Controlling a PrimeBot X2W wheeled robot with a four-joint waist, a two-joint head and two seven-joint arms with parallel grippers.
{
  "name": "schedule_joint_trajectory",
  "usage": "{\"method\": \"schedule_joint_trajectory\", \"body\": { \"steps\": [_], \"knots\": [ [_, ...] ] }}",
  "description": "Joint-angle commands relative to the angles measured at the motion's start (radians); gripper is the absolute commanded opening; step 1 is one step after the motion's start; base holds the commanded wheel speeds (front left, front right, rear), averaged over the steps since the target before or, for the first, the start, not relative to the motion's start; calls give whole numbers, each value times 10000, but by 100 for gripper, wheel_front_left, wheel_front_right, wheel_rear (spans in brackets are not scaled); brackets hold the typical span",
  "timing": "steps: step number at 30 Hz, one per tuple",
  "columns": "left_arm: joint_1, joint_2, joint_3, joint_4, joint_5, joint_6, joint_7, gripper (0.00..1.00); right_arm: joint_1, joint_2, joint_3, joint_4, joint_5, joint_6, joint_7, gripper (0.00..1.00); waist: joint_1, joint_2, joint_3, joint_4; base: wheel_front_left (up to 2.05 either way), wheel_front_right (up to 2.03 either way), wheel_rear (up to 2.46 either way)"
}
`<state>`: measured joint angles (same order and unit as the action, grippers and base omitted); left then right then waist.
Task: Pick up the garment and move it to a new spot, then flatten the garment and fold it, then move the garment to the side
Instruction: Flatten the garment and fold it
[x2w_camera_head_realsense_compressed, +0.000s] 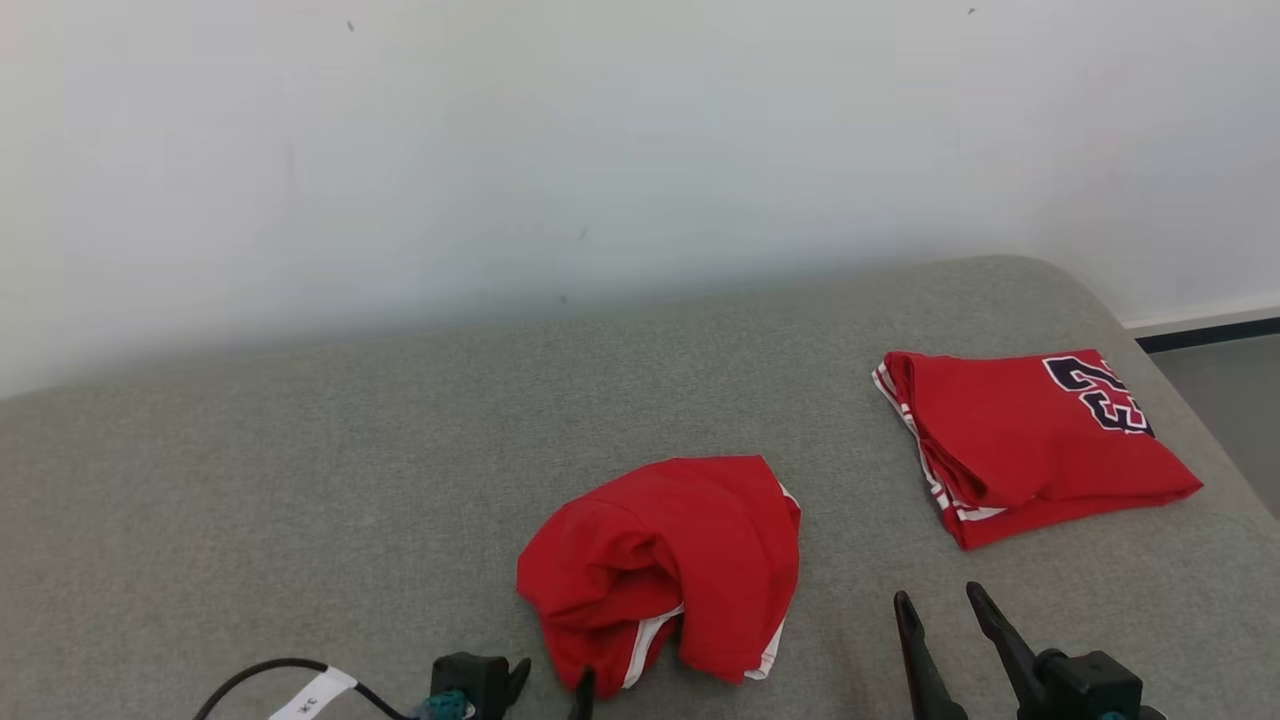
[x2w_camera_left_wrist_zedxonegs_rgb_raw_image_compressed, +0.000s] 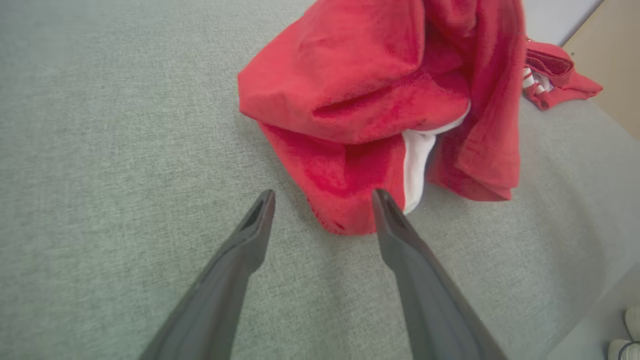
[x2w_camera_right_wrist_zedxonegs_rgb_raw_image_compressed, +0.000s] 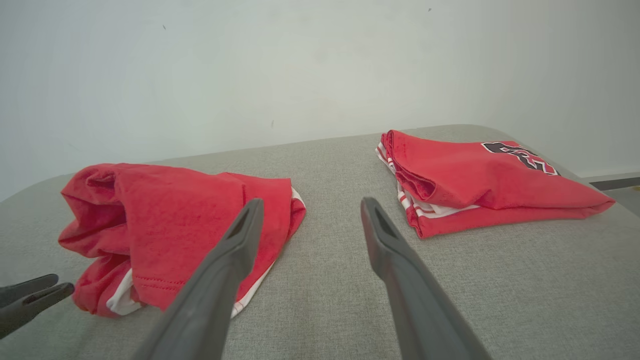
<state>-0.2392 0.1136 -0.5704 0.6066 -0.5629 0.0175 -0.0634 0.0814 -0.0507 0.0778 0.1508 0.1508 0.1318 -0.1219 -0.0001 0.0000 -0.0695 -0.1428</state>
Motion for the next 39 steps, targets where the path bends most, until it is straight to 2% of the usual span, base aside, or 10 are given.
{"method": "schedule_joint_trajectory", "body": {
  "steps": [1, 13, 14, 15, 22, 29, 35, 39],
  "knots": [
    [116, -49, -121, -94, 56, -39, 103, 100, -97, 4, 51, -66, -50, -27, 36, 100, 1, 0, 34, -140, 0, 0, 0],
    [-458, -187, -176, 997, -97, 146, 390, 100, -111, -86, 42, -173, -137, -27, 145, 100, 1, 0, 198, -780, 0, 0, 0],
    [-554, -196, -143, 1076, -121, 114, 288, 37, -138, -94, 59, -179, -136, -27, 159, 100, 1, 0, 203, -829, 0, 0, 0],
    [-653, -207, -115, 1136, -138, 78, 169, 0, -146, -100, 64, -192, -131, -27, 169, 100, 1, 0, 205, -859, 0, 0, 0],
    [-1309, -164, -29, 1350, -15, 47, -372, 0, -27, -98, -8, -199, -121, -27, 161, 100, 1, 0, 145, -891, 0, 0, 0],
    [-2889, -43, -144, -183, 661, 174, -959, 0, 54, -62, -23, -151, -65, -27, 75, 100, 1, 0, -36, -630, 0, 0, 0],
    [-4513, -155, -530, -1952, 1220, 107, -447, 0, 3, -32, 69, -38, 9, -27, -10, 100, 1, 0, -142, -524, 0, 0, 0],
    [-5423, -379, -1219, -2802, 1468, -68, 506, 0, -43, -14, 81, 46, 31, -27, -74, 100, 1, 0, -159, -571, 0, 0, 0]
  ]
}}
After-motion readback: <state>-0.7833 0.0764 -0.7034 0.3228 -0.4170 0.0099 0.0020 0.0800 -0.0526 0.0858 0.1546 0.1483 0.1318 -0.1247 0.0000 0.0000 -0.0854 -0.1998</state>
